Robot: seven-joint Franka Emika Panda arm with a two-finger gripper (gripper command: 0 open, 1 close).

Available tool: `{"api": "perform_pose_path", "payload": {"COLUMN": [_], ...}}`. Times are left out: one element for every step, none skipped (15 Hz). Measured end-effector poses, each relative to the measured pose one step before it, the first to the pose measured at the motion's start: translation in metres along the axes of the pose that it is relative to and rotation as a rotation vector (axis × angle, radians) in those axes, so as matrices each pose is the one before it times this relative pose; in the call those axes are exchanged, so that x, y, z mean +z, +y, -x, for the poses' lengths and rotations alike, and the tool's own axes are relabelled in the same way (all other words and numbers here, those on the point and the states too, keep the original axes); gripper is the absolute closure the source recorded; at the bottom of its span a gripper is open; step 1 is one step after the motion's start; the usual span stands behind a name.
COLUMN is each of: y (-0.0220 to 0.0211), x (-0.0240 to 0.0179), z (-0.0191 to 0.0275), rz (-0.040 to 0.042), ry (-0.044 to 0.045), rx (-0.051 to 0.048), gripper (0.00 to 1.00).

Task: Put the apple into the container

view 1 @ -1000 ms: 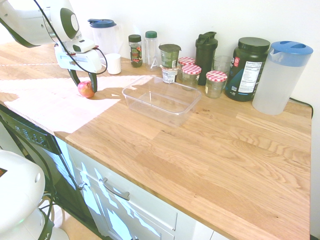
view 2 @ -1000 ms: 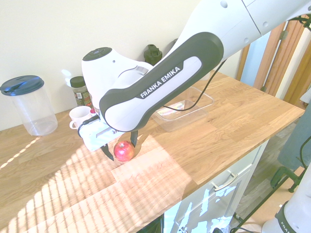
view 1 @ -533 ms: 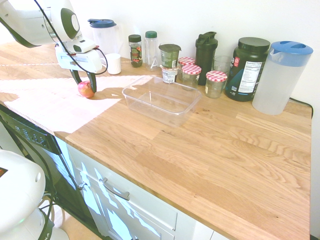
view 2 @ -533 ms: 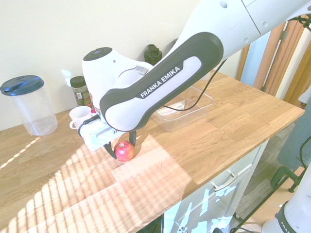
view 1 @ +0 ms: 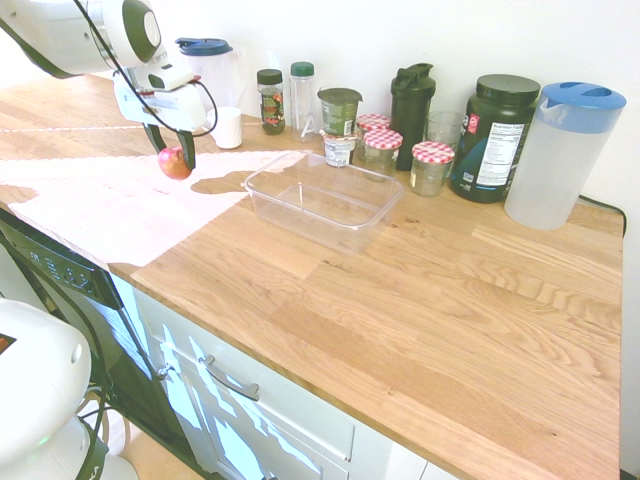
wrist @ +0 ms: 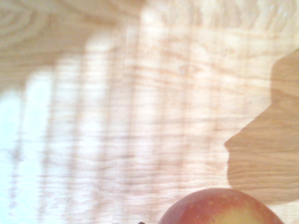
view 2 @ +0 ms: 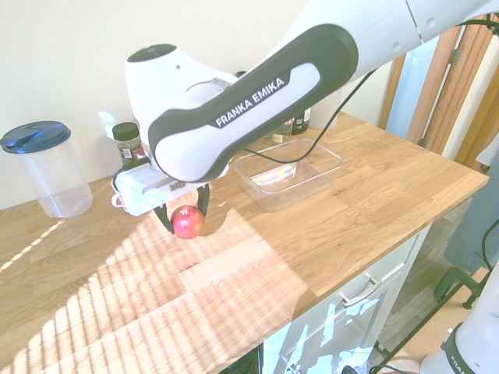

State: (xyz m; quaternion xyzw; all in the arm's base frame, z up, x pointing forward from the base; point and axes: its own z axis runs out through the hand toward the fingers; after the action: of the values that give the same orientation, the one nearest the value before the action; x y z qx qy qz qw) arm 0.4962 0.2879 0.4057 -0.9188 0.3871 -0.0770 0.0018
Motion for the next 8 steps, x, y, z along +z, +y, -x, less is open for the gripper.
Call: {"api": "perform_pose_path", "payload": {"y": [-0.00094, 0.00157, 0.00541, 0.01086, 0.01574, 0.01796, 0.01859, 0.01728], "x": [-0.01167, -0.01139, -0.01215, -0.01388, -0.01476, -0.01394, -0.00985, -0.00279], "z": [-0.011, -0.0169, -0.02258, -0.02879, -0.03188, -0.03163, -0.02834, -0.02249], "rz": [-0.00739, -0.00487, -0.00841, -0.00963, -0.00834, -0.00345, 0.00107, 0.00544], "ry": [0.0055, 0.00261, -0.00208, -0.00013, 0.00167, 0.0045, 0.00646, 0.00191], "rx": [0.01142, 0.01498, 0.01644, 0.02003, 0.02373, 0.02056, 0.02023, 0.01694], "gripper": [1.0, 1.0, 1.0, 1.0, 1.0, 1.0, 1.0, 1.0]}}
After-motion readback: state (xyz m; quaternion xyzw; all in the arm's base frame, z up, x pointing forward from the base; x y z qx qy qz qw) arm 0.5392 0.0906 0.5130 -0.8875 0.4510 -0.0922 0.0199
